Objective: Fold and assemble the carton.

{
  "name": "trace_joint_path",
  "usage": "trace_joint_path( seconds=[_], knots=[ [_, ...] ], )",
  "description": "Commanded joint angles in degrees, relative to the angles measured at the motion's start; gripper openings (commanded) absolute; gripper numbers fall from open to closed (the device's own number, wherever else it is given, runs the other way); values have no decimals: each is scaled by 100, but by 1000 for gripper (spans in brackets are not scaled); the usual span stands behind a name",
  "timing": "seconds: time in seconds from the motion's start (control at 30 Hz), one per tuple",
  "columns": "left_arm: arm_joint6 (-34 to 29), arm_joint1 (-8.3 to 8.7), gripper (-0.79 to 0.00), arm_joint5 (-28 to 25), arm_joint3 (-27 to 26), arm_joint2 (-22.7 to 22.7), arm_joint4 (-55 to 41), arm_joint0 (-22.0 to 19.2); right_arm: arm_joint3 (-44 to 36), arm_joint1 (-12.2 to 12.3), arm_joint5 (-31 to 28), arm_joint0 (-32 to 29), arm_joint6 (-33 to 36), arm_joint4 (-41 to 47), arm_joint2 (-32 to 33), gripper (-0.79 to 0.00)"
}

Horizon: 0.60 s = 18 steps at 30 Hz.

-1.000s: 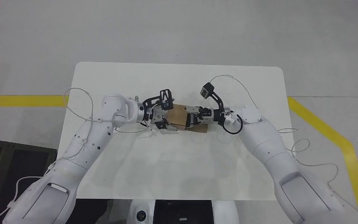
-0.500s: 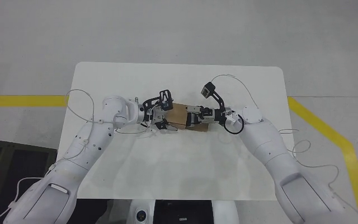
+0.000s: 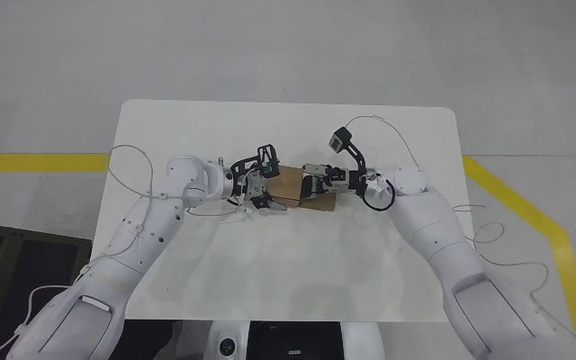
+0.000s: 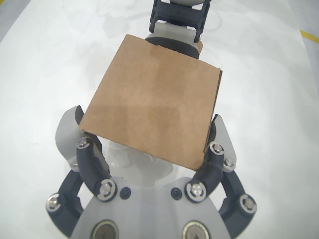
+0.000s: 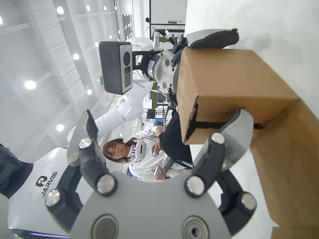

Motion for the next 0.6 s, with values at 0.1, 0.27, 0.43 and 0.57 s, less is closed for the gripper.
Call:
trace_joint_path(
  seconds=[0.1, 0.27, 0.43, 0.57],
  knots=[
    [-28, -5, 0, 12, 13, -8, -37, 0, -264, 242, 87, -127, 86, -315, 338, 0],
    [-46, -3, 0, 30, 30, -29, -55, 7, -670, 487, 216, -373, 212, -530, 745, 0],
    [-53, -2, 0, 50, 49, -55, -87, 12, -1106, 706, 547, -734, 171, -821, 1108, 0],
    [-61, -2, 0, 69, 47, -70, -105, 22, -1573, 864, 798, -1100, 146, -990, 1396, 0]
  ],
)
